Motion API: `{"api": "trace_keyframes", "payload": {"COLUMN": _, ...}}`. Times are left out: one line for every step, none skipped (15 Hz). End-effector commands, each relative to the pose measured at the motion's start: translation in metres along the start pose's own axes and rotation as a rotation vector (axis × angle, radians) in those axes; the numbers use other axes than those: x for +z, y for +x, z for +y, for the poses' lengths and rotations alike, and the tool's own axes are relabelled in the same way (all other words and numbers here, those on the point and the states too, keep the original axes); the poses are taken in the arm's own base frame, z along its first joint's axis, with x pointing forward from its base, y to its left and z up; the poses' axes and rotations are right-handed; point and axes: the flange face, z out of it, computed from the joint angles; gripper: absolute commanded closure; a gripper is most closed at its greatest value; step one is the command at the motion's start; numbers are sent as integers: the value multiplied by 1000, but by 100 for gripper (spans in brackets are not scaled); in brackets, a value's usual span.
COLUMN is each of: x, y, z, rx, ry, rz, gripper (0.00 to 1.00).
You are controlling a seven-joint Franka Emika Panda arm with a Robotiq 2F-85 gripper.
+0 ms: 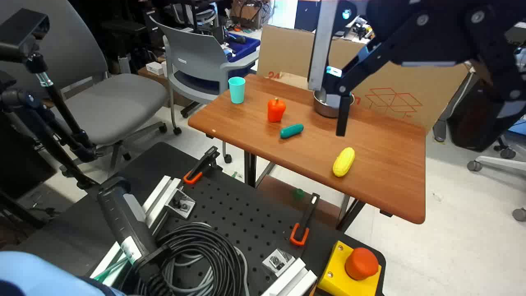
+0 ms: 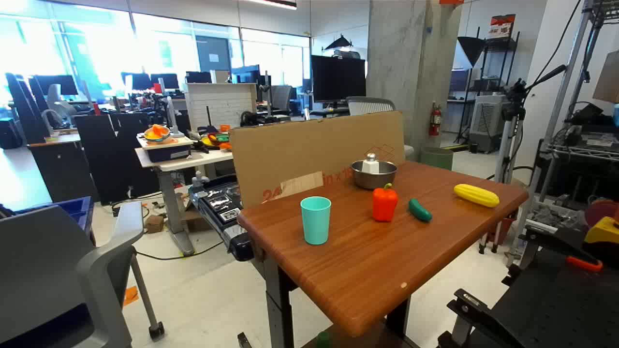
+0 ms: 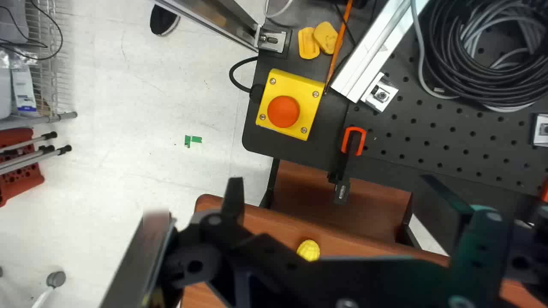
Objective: Remove the shaker from the pot
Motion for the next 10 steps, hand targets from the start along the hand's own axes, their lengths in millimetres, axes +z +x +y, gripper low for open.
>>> {"api": "trace_keyframes", "payload": {"x": -1, "y": 0, "z": 0, "rx": 0, "ry": 1, "rz": -1, "gripper": 0}}
{"api": "trace_keyframes", "payload": {"x": -1, "y": 0, "z": 0, "rx": 0, "ry": 1, "rz": -1, "gripper": 0}}
{"api": "trace_keyframes", "payload": {"x": -1, "y": 0, "z": 0, "rx": 0, "ry": 1, "rz": -1, "gripper": 0}}
{"api": "trace_keyframes", "payload": {"x": -1, "y": 0, "z": 0, "rx": 0, "ry": 1, "rz": -1, "gripper": 0}}
{"api": "trace_keyframes", "payload": {"x": -1, "y": 0, "z": 0, "rx": 0, "ry": 1, "rz": -1, "gripper": 0}}
{"api": "trace_keyframes", "payload": {"x": -1, "y": 0, "z": 0, "rx": 0, "ry": 1, "rz": -1, "gripper": 0}}
{"api": "trace_keyframes", "payload": {"x": 3, "y": 6, "z": 4, "rx": 11, "ry": -17, "rz": -8, "gripper": 0}}
{"api": "trace_keyframes", "payload": {"x": 8, "y": 15, "z": 8, "rx": 40, "ry": -30, "rz": 6, "gripper": 0}}
{"api": "trace_keyframes", "payload": {"x": 14, "y": 27, "z": 12, "rx": 63, "ry": -30, "rz": 22, "gripper": 0}}
{"api": "trace_keyframes", "payload": {"x": 20, "y": 41, "z": 13, "rx": 80, "ry": -17, "rz": 47, "gripper": 0}}
